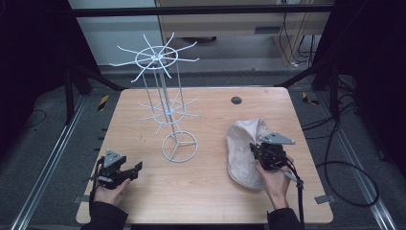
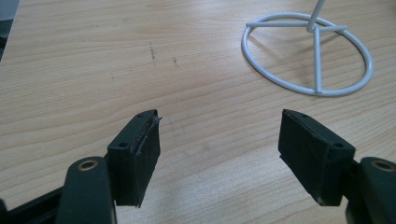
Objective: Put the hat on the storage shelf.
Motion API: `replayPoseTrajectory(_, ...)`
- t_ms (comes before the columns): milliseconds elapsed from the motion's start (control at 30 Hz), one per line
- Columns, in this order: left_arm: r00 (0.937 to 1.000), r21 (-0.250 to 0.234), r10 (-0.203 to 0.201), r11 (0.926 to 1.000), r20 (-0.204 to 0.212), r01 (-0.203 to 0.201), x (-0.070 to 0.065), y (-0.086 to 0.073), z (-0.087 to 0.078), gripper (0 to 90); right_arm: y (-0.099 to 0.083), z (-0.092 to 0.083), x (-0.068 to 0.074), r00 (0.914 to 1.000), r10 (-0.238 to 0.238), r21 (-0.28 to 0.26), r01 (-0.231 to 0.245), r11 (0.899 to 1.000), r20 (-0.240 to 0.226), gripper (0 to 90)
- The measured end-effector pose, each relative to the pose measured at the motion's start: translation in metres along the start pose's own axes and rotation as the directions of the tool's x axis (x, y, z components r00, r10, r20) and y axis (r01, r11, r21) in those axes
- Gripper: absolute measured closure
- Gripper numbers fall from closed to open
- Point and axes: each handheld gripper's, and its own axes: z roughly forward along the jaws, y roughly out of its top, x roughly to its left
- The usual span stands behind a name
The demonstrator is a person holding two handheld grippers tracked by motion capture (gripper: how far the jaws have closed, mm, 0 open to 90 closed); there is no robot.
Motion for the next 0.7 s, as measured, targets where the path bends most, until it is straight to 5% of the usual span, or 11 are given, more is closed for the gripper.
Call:
replayPoseTrajectory(67, 1.0000, 0.001, -0.002, 1.0000, 0.000, 0.002, 0.000, 0.000, 0.000, 29.0, 0.003, -0.010, -0.004, 0.9992, -0.010, -0.073, 0.008, 0.997, -0.038, 88.2)
replayPoseTrajectory(300, 1.0000, -0.004, -0.008, 1.0000, 0.000, 0.008, 0.000, 0.000, 0.000, 29.0, 0.012, -0.029, -0.006, 0.9955, -0.046, -0.166, 0.032, 0.986, -0.083, 88.3)
replayPoseTrajectory(700, 1.0000, -0.004, -0.005, 1.0000, -0.002, 0.005, -0.001, 0.000, 0.000, 28.6, 0.036, -0.070, 0.000, 0.9844, -0.137, -0.340, 0.092, 0.936, -0.110, 88.3)
